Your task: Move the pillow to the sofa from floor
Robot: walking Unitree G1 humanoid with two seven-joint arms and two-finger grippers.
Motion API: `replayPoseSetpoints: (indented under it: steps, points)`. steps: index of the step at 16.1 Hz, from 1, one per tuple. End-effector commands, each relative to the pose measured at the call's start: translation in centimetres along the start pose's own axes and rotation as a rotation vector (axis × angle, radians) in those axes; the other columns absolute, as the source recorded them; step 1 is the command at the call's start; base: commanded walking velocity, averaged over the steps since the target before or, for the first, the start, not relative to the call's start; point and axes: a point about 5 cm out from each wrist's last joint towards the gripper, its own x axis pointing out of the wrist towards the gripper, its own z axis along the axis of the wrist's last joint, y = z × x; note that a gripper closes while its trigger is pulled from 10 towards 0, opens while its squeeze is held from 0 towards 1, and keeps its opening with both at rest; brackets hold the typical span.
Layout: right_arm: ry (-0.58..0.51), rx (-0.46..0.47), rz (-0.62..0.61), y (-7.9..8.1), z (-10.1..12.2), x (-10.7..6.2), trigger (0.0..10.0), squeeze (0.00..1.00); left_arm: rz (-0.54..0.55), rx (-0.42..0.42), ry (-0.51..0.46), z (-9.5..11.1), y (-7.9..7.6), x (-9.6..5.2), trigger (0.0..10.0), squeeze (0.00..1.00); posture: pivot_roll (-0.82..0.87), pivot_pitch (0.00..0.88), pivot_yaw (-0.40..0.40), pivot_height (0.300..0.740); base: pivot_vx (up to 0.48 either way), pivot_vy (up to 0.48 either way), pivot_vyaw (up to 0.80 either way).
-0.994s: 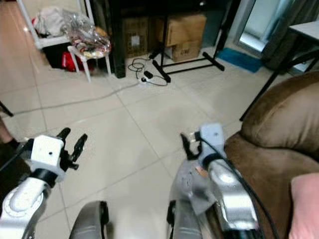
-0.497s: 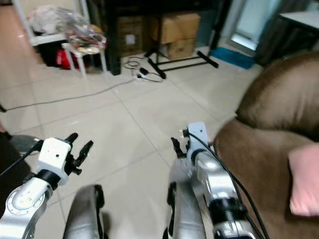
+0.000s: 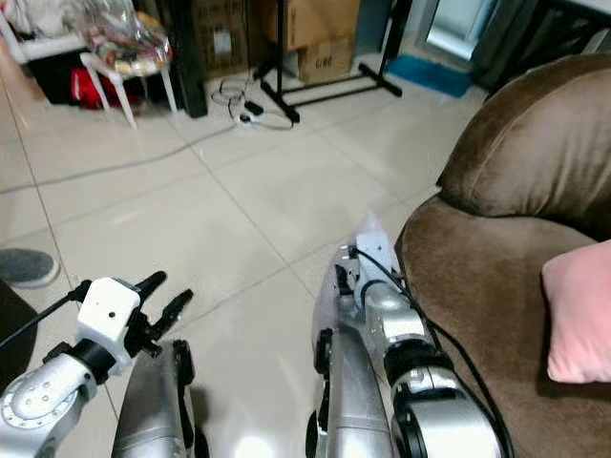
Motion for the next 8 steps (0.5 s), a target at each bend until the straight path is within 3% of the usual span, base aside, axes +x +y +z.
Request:
replayPoseSetpoints:
  steps: [1, 6, 7, 8]
  points:
    - [-0.014, -0.004, -0.064, -0.9, 0.4, 0.2, 10.0, 0.00, -0.072, -0.027, -0.002, 0.5, -0.7, -0.4, 10.0, 0.00, 0.03, 0.142, -0.058, 0.491, 0.000, 0.000, 0.00]
    - [0.097, -0.101, -0.135, -1.2, -1.1, 0.3, 10.0, 0.00, -0.183, -0.063, 0.065, 0.3, -1.2, -2.2, 10.0, 0.00, 0.06, 0.174, -0.080, 0.491, 0.000, 0.000, 0.00]
    - [0.117, -0.109, -0.126, -1.1, -1.5, 0.3, 8.5, 0.00, -0.186, -0.071, 0.077, 0.2, -1.3, -2.5, 10.0, 0.00, 0.06, 0.173, -0.081, 0.491, 0.000, 0.000, 0.00]
    - [0.129, -0.119, -0.108, -0.9, -1.8, 0.3, 4.5, 0.00, -0.188, -0.075, 0.084, 0.2, -1.4, -2.6, 10.0, 0.00, 0.06, 0.172, -0.082, 0.491, 0.000, 0.000, 0.00]
